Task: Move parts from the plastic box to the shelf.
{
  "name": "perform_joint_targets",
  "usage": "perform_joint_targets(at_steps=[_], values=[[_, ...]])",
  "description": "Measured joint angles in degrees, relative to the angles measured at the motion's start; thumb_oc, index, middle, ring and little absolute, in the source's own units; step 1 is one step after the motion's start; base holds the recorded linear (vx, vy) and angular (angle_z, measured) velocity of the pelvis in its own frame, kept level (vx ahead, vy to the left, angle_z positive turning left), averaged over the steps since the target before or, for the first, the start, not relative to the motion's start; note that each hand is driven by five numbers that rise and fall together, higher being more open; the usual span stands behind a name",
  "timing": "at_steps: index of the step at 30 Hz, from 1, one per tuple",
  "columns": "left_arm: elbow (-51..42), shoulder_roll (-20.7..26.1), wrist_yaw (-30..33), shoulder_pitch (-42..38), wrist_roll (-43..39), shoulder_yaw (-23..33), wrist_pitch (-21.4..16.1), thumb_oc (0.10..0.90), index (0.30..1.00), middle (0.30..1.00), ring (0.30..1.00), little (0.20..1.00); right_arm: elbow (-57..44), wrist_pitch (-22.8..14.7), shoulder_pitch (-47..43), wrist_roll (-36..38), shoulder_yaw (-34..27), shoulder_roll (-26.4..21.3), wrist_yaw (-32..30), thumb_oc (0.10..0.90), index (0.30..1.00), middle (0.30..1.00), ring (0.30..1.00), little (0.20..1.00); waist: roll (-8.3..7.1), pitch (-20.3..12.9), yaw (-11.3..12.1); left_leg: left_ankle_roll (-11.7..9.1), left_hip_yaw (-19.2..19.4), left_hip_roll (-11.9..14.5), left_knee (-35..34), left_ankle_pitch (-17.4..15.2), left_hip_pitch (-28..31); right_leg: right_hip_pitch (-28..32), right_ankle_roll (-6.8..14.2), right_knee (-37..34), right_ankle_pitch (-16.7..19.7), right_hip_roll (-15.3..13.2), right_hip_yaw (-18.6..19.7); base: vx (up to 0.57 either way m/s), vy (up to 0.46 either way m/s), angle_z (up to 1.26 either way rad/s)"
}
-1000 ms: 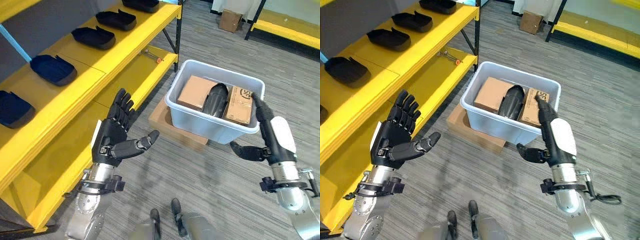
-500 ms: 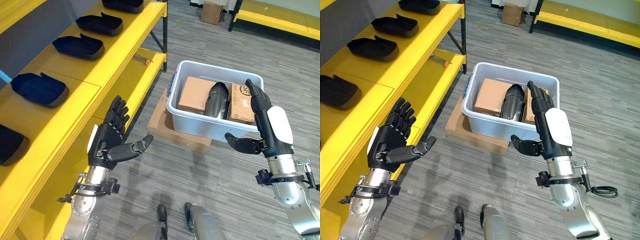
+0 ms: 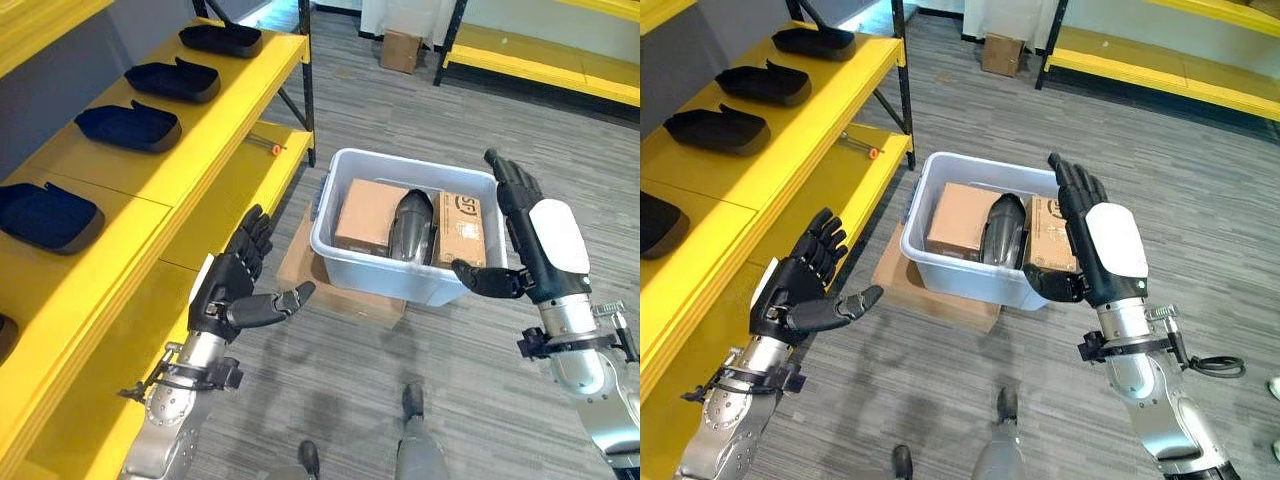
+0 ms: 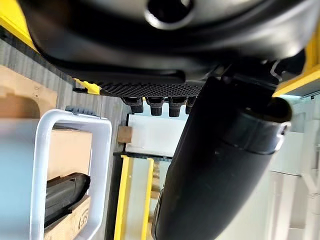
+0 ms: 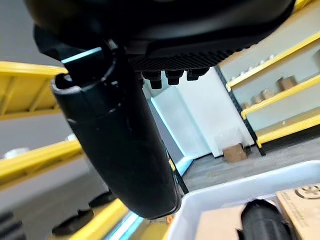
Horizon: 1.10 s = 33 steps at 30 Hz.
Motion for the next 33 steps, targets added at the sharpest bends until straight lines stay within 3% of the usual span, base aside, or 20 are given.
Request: perform_joint_targets(at_steps=[2,3,7,9,16,24,33], values=[[-0.9,-0.4,0.3,0.9,0.0,-0.8,0.2,0.9,1.0,1.0,1.0,1.0,0.3,0.8,-0.5,0.0,-0.2,-1.3,0.7,0.9,1.0,1.0,1.0,1.0,3.15,0.0,-1.5,-0.9,-0.5,3.9,-0.2,0.2,-0.9,-0.9,-2.3,1.7,-1.4,3.8,-0.7,0.14,-0.256,-0.09],[-1.0,-0.5,0.1,0.9,0.0,-1.0,0.4,0.9,1.0,1.0,1.0,1.0,0.8,1.1,-0.5,0.0,-0.2,-2.8,1.1,0.9,1.0,1.0,1.0,1.0,3.91,0.0,-1.9,-1.3,-0.4,5.3,-0.9,0.8,-0.3,-0.8,-3.0,2.0,-2.0,5.3,-0.7,0.12,-0.22,-0.01],[-1.3,-0.6,-1.9,-0.1,0.0,-1.0,0.5,0.9,1.0,1.0,1.0,1.0,1.6,1.2,-0.1,-0.3,-3.6,-7.1,1.6,0.9,1.0,1.0,1.0,1.0,4.46,0.0,-5.1,-2.7,-1.5,8.8,-2.2,1.6,0.1,-0.2,-4.5,2.2,-3.1,8.5,-1.7,0.13,-0.169,0.05],[-1.3,-0.6,-2.6,-0.3,-0.1,-1.0,0.5,0.9,1.0,1.0,1.0,1.0,1.6,1.1,-0.3,-0.3,-4.5,-7.5,1.7,0.9,1.0,1.0,1.0,1.0,4.52,0.0,-5.9,-3.5,-1.7,9.3,-2.7,2.1,0.3,-0.2,-4.2,2.4,-3.6,8.9,-1.7,0.12,-0.126,0.04],[-1.3,-0.6,-3.1,-1.1,-0.7,-1.2,0.5,0.9,1.0,1.0,1.0,1.0,1.5,1.0,-2.2,-1.2,-3.9,-8.9,1.3,0.9,1.0,1.0,1.0,1.0,6.0,0.0,-6.0,-3.2,-1.8,9.2,-2.7,1.9,-1.3,-4.6,-4.8,7.7,-5.9,8.7,-0.5,0.09,-0.07,-0.02],[-1.3,-0.6,-2.8,-3.5,0.0,-3.3,0.5,0.9,1.0,1.0,1.0,1.0,1.8,2.3,-4.5,-2.3,-4.0,-6.4,-6.8,0.9,1.0,1.0,1.0,1.0,8.99,0.1,-7.0,-3.6,-1.4,9.4,-2.6,2.8,-2.6,-7.9,-5.5,11.8,-7.3,8.8,-0.4,0.04,-0.034,0.0],[-1.5,-0.7,-2.3,-11.7,-0.1,-3.5,0.4,0.9,1.0,1.0,1.0,1.0,1.9,-2.9,-6.9,-5.0,-3.6,-6.6,-6.4,0.9,1.0,1.0,1.0,1.0,9.2,0.2,-7.7,-2.6,-1.4,8.6,-0.6,1.7,-3.2,-12.1,-5.2,21.5,-12.9,7.8,0.7,0.04,-0.173,0.01]])
